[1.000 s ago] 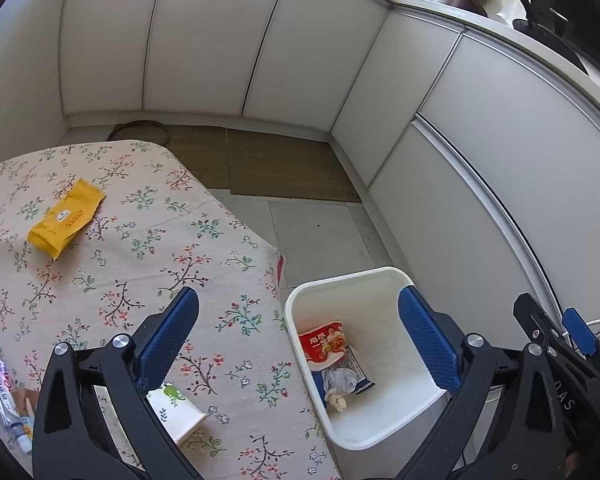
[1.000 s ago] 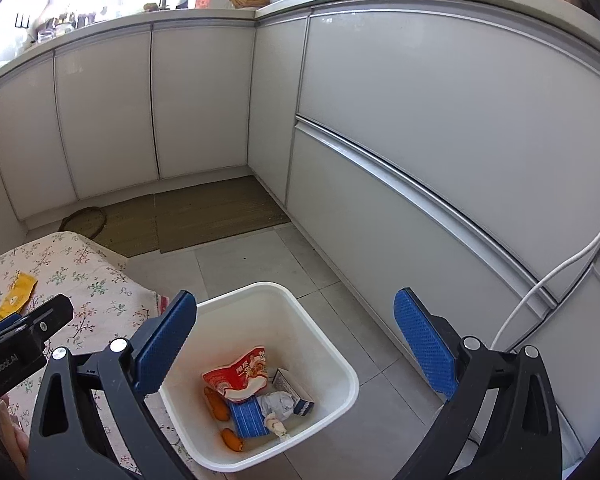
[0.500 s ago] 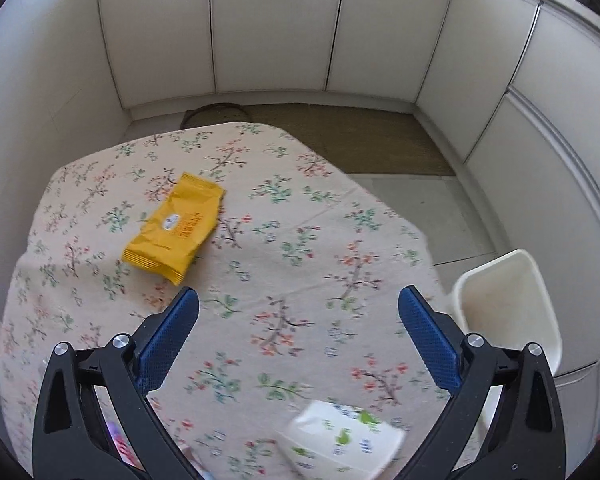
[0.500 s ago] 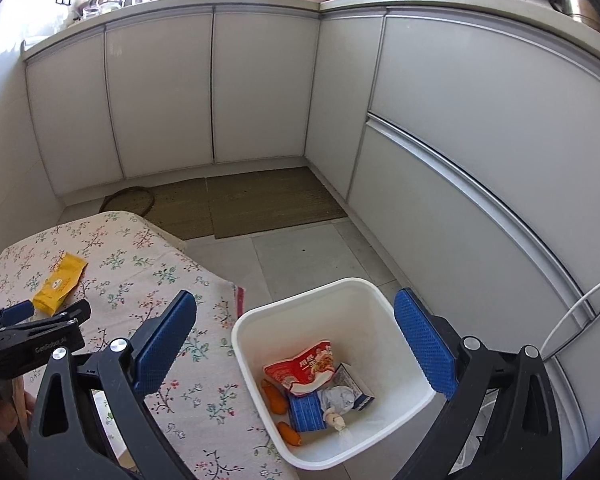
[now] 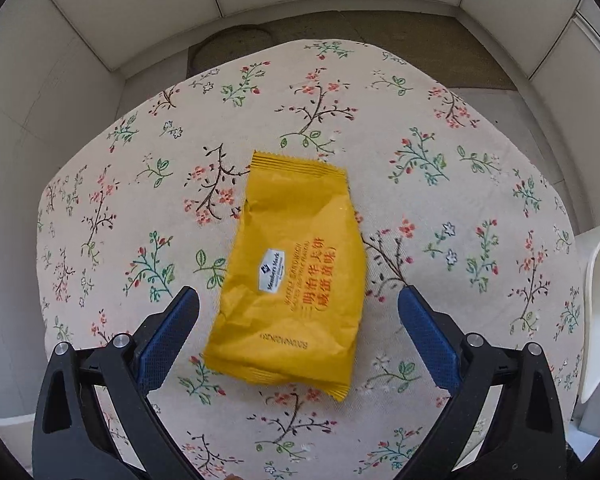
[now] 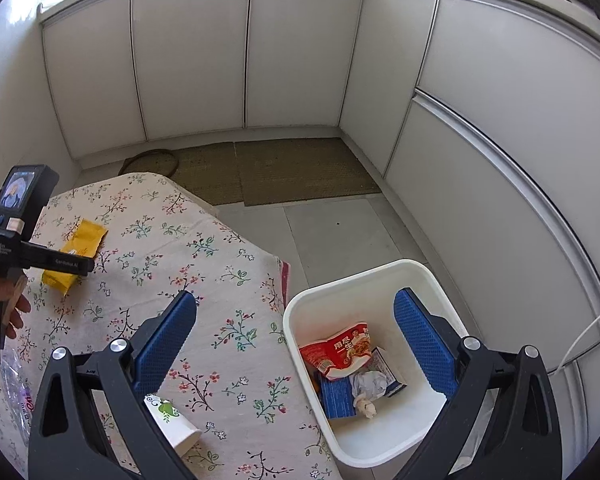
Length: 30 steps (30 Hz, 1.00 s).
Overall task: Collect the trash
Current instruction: 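Reach the left gripper to the yellow waffle sandwich packet and grasp it, then lift the yellow packet with the left gripper while the right gripper grasps the white paper cup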
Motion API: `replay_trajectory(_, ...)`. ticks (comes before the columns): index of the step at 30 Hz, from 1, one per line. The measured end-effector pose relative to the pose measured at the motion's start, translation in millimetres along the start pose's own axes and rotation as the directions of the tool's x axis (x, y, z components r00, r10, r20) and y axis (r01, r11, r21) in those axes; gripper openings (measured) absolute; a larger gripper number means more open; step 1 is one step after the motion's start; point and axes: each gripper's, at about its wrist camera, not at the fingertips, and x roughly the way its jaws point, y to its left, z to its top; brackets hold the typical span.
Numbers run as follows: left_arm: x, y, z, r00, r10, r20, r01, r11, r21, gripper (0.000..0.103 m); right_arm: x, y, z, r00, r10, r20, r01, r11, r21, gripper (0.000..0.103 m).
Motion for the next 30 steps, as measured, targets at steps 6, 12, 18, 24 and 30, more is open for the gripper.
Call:
replay_trajectory(6, 18.4, 17.5, -1.4, 0.993, -0.100, -0.063, 0.097, 0.994, -0.052, 0.079, 9.4, 8.2, -2.7, 0.999, 0.016, -0.042, -0.018, 0.999, -0.031, 0.096)
replay_trajectory(12, 1.4, 17.9, -32.0, 0.996, -0.084, -0.010, 0.084, 0.996, -0.009, 0.051, 16.8, 15.3, -10.2, 0.992, 0.074, -0.106, -0.083, 0.993, -0.083, 0.096)
replay_trajectory(18, -40.7, 28.4, -88.6, 0.992, -0.106, 0.065, 0.109, 0.993, -0.050, 0.038, 22.2, 29.5, -21.2, 0.962, 0.182, -0.205, -0.211, 0.968, -0.132, 0.096)
replay_trajectory(24, -115.3, 34.0, -155.2, 0.972, -0.151, 0.181, 0.173, 0.979, -0.110, 0.037, 20.6, 55.9, -44.8, 0.908, 0.277, -0.313, -0.352, 0.911, -0.216, 0.096)
replay_trajectory(30, -169.8, 19.6, -217.3, 0.924, -0.240, 0.297, 0.304, 0.933, -0.193, 0.037, 19.4, 81.4, -68.4, 0.868, 0.329, -0.373, -0.444, 0.851, -0.282, 0.096)
